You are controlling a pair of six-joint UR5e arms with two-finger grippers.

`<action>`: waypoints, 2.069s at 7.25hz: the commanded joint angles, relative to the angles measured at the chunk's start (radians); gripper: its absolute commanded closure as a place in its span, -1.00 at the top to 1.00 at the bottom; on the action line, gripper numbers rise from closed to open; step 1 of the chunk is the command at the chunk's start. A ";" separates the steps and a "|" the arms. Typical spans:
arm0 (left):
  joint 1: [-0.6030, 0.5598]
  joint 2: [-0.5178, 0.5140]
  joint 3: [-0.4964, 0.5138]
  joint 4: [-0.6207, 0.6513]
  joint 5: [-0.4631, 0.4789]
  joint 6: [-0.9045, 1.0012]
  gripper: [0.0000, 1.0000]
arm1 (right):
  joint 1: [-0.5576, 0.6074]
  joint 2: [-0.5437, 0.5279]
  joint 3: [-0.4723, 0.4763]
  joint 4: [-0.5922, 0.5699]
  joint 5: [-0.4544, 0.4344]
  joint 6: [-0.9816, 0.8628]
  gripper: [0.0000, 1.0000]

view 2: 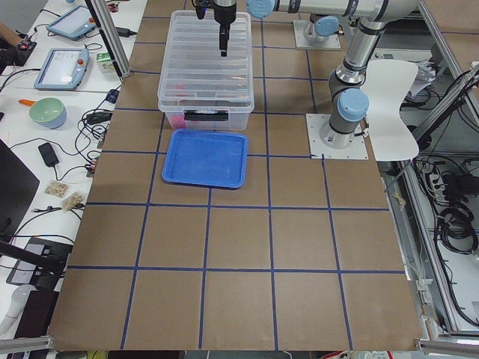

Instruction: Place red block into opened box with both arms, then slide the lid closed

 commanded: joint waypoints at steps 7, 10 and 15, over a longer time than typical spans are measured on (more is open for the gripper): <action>0.003 0.005 -0.004 -0.011 0.006 0.000 1.00 | 0.050 -0.303 0.045 0.075 0.001 0.127 1.00; 0.005 0.014 0.001 -0.011 0.006 0.000 1.00 | 0.086 -0.320 0.063 0.139 0.113 0.143 1.00; 0.006 0.011 0.001 -0.009 0.006 0.000 1.00 | 0.064 -0.332 0.049 0.165 0.088 0.157 1.00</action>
